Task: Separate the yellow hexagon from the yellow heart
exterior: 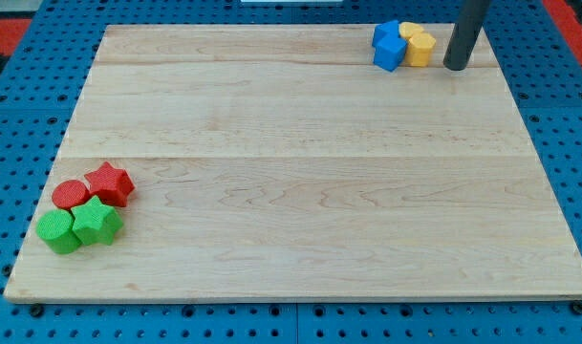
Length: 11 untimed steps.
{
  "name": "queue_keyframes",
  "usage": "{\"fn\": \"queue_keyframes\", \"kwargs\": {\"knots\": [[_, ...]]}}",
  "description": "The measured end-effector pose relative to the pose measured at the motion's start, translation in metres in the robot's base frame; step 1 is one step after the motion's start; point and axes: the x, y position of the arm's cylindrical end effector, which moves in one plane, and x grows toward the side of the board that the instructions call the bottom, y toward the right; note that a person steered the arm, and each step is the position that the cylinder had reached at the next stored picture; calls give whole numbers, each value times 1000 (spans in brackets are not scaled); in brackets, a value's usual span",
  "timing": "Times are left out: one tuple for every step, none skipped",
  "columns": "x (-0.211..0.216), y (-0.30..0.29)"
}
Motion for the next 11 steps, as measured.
{"fn": "queue_keyframes", "kwargs": {"knots": [[0,0],[-1,0],[-1,0],[2,7],[-15,13],[-30,9],[-50,-4],[-59,0],[-76,23],[-78,30],[-92,31]]}}
